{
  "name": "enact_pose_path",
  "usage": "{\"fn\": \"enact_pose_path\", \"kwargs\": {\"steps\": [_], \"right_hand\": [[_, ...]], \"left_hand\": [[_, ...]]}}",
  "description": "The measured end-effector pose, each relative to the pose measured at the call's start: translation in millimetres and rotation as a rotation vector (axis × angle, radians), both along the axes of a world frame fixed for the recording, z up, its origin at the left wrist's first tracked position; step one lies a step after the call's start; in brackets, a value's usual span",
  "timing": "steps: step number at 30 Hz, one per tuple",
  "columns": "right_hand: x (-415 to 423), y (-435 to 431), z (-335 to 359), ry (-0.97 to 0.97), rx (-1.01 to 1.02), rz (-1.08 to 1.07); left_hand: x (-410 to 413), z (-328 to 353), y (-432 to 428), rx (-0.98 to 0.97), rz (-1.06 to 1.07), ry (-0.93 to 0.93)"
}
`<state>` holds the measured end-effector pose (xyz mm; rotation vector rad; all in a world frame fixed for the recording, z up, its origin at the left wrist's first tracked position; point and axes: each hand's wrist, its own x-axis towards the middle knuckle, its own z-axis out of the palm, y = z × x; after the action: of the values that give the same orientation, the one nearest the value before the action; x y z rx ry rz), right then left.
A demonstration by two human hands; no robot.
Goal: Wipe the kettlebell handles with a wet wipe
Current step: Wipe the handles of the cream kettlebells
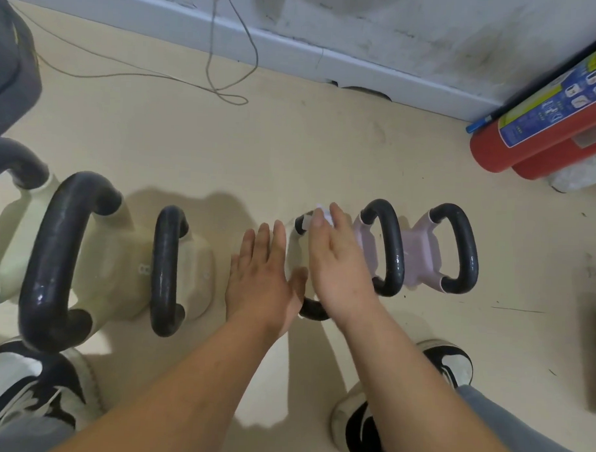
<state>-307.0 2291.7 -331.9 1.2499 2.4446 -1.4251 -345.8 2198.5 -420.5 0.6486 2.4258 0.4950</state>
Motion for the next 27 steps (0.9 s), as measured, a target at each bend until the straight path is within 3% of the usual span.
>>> {"fn": "enact_pose_path", "kwargs": {"steps": [4,8,13,15,18,20,22,24,27], "right_hand": [[36.1,-35.7,-8.3,0.143,0.111,0.020],[44.8,-40.8,-26.0,0.052,0.183,0.042],[29.1,-46.9,-19.6,-0.004,-0.006,0.034],[15.0,-57.8,-13.3,-0.022,-0.085,0.070],[-6.6,-78.7,-8.6,0.026,-0.243,0.038],[-12.6,-86.8,-7.4,0.031,-0.329,-0.025],[-12.7,-80.3,2.2,-0.022,-0.369,-0.082],[-10.4,-68.4,16.4,-0.018,-0.454,-0.197],[-6.1,-50.5,32.5,0.087,-0.548,-0.353]], "left_hand": [[-0.8,2.0,-6.4,0.069,0.020,-0.057],[7.2,14.8,-15.7,0.104,0.196,-0.072],[13.7,41.7,-34.8,0.493,0.430,-0.169],[2.3,58.6,-38.0,0.649,0.650,-0.348],[-16.4,87.3,-49.7,0.861,0.911,-0.841],[-22.2,97.5,-59.8,0.775,0.773,-0.769],[-23.2,97.2,-58.8,0.539,0.503,-0.467],[-22.0,98.1,-49.6,0.346,0.328,-0.288],[-16.9,103.7,-37.1,0.314,0.335,-0.197]]}}
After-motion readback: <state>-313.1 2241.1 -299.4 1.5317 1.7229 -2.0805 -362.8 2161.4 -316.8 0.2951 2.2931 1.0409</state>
